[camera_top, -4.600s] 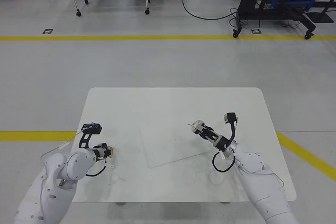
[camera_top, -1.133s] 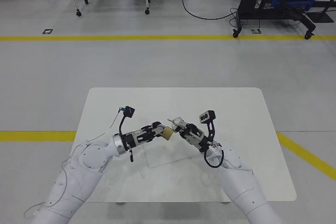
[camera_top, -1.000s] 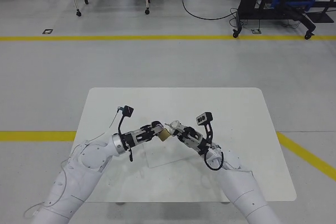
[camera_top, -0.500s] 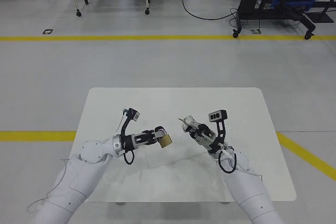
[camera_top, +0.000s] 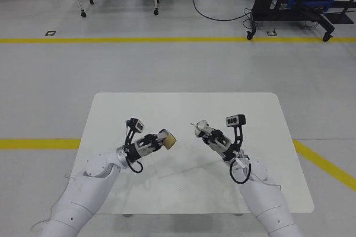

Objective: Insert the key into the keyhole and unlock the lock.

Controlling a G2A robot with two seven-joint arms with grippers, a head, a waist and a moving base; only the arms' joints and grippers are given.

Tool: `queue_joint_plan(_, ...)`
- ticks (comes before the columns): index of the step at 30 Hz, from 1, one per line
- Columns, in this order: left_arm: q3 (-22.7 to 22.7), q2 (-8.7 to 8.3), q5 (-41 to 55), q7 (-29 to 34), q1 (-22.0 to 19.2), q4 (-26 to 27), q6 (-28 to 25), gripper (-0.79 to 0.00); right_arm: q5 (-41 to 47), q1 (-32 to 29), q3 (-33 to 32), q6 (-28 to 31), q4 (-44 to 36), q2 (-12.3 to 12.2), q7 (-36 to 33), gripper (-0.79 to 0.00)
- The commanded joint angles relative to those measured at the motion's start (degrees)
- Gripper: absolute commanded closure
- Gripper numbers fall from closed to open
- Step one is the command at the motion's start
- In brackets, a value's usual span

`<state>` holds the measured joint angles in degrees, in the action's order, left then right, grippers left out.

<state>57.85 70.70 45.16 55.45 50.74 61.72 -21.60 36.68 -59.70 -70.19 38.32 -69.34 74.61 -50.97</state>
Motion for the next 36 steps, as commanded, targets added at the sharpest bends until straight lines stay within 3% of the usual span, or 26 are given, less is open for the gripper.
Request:
queue_joint_plan(1, -1.0, 0.45, -0.2, -0.3, -2.0, -3.0, 3.4, 0.000, -5.5, -1.2, -1.0, 0.6, -2.5, -0.3, 2.5, 0.000)
queue_joint_plan(4, -2.8, 1.56, 2.4, 0.4, -4.1, -5.8, 6.6, 0.000, -15.7, -2.6, -3.5, 2.2, -5.3, -1.0, 7.2, 0.000)
queue_joint_plan(9, -6.4, 4.44, 8.3, 3.3, -9.0, -12.5, 10.5, 0.000, -45.0, -6.8, -6.0, -0.1, -13.6, -1.3, 24.5, 0.000)
queue_joint_plan(13, -8.6, 6.45, 9.9, 4.8, -12.1, -17.3, 10.0, 0.000, -53.1, -8.9, -5.2, -3.0, -17.4, -1.1, 31.3, 0.000)
queue_joint_plan(22, -10.6, 10.10, 12.4, 9.1, -16.4, -27.3, 6.0, 0.000, -59.4, -10.5, -5.2, -5.0, -20.9, -1.1, 36.4, 0.000)
queue_joint_plan(32, -10.6, 10.10, 12.4, 9.1, -16.4, -27.3, 6.0, 0.000, -59.4, -10.5, -5.2, -5.0, -20.9, -1.1, 36.4, 0.000)
queue_joint_plan(36, -8.1, 9.50, 11.0, 3.4, -13.5, -23.1, -4.6, 0.000, -59.4, -10.5, -5.2, -5.0, -20.9, -1.1, 36.4, 0.000)
